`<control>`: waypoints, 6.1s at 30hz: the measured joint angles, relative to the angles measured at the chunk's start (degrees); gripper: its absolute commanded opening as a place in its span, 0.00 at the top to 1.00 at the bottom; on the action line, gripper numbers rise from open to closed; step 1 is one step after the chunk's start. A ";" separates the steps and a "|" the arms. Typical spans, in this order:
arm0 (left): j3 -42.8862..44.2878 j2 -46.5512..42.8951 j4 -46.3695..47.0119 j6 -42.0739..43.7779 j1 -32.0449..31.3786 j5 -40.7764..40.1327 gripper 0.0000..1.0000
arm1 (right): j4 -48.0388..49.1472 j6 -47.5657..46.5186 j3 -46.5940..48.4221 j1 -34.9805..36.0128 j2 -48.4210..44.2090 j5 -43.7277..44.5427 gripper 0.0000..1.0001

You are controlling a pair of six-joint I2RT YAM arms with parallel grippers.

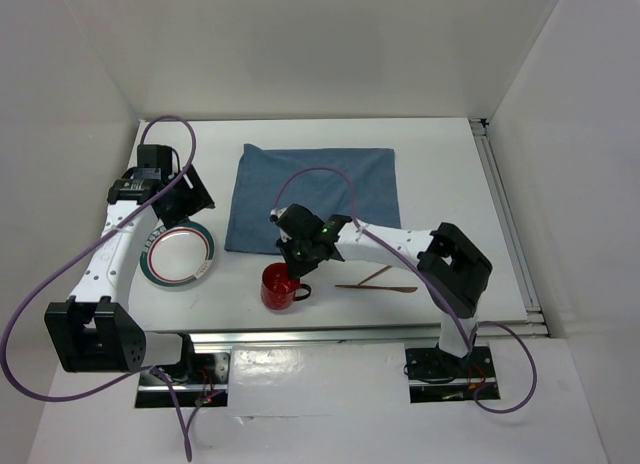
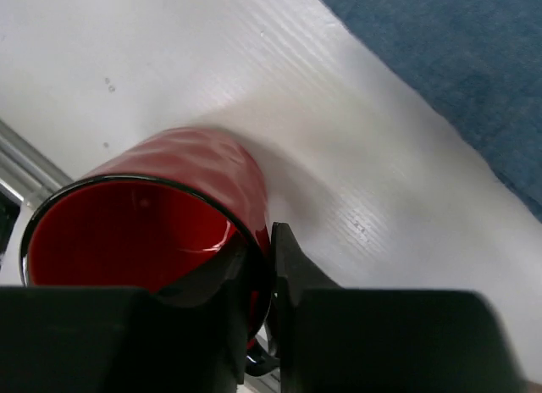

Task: Set the dinner table for one person

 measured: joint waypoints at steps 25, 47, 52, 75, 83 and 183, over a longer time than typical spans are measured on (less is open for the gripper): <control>-0.02 0.74 0.20 0.22 0.00 0.87 0.00 | -16.37 0.55 43.23 -33.24 18.60 14.25 1.00; -10.54 -1.03 -0.17 -6.10 2.01 -0.44 0.00 | -20.92 -0.92 57.99 -45.51 34.93 13.66 0.86; -12.68 -1.81 -1.81 -9.92 3.80 0.13 0.00 | -19.98 -0.92 57.99 -45.51 35.12 12.33 0.40; -29.27 -15.06 -3.65 -14.32 32.81 9.11 0.00 | -13.03 -0.81 41.75 -45.51 10.49 5.66 0.00; -39.87 -15.04 8.35 -14.49 36.30 18.12 0.01 | -11.80 -0.85 36.15 -45.51 7.67 4.83 0.00; 13.97 26.67 12.81 -3.34 -17.64 14.29 0.22 | -4.61 29.49 -30.95 -36.20 -21.90 5.88 0.50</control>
